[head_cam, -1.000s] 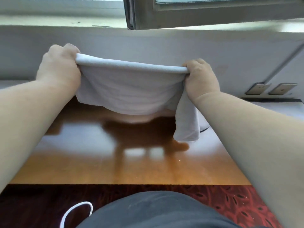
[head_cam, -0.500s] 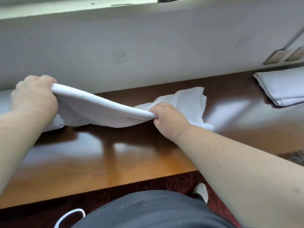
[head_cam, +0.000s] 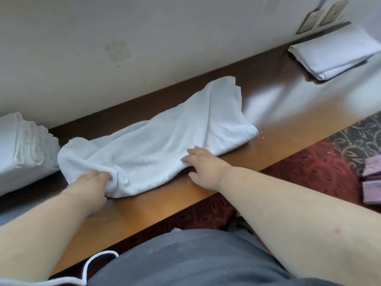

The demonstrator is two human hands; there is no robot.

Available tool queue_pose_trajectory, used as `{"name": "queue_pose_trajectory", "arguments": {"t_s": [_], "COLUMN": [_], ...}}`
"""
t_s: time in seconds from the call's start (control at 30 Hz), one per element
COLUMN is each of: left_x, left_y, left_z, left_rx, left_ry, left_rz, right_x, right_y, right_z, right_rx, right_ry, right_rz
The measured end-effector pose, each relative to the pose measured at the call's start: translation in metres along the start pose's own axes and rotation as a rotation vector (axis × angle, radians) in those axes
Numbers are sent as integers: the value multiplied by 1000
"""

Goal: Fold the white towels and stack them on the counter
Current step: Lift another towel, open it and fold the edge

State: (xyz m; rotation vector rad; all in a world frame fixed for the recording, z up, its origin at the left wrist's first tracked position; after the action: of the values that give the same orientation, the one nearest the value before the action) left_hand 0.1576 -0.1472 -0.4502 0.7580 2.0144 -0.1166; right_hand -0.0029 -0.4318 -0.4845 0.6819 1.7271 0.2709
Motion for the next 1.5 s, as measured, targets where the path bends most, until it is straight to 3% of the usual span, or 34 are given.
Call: {"name": "queue_pose_trajectory", "arguments": {"t_s": [0.1,0.2,0.3,0.37,0.47,0.53,0.73,0.8,0.93,1.0,1.07,1.2,1.5], "left_x": [1,-18,-51,-66,-72,-67,-42,-42,-45,-43,-38,-24,-32], "left_y": [-18,-37,-72,-105,-166,-201,-227,-223,-217,-217,-222,-234,-292], "left_z": [3,15,27,34,37,36,33,32,31,25,18,8,7], "left_rx": [17,-37,-51,45,320,415,363,330,263,288,346,333,392], "left_ry": [16,19,-156,-272,-232,-178,-76,-72,-32,21,49,43,-209], "left_rz": [75,126,138,47,-146,-195,-221,-174,-75,-46,-8,61,-208], "right_x": [-17,-40,-62,-69,-68,-69,-74,-83,-117,-123,-114,-84,-104], "right_y": [-25,-61,-100,-119,-135,-140,-150,-154,-174,-184,-194,-204,-227], "right_z": [-7,-16,-30,-38,-38,-34,-23,-24,-40,-51,-58,-66,-56], "right_rx": [148,417,769,964,1149,1096,886,836,863,892,949,1089,858], "right_ry": [-209,-385,-564,-618,-523,-440,-289,-353,-723,-789,-705,-447,-477], "right_rz": [81,159,373,559,1007,1132,949,904,775,682,629,754,650]}}
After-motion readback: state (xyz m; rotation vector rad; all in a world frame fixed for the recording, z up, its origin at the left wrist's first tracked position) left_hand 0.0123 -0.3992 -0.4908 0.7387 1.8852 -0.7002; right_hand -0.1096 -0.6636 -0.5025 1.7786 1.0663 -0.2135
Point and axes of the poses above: each hand's wrist, its own z-axis towards the middle knuckle, its own x-axis out of the palm, y = z × x, the point moved 3 cm from there along z, towards the middle knuckle, and after that the axes turned 10 degrees about -y, right-handed, at the moved point
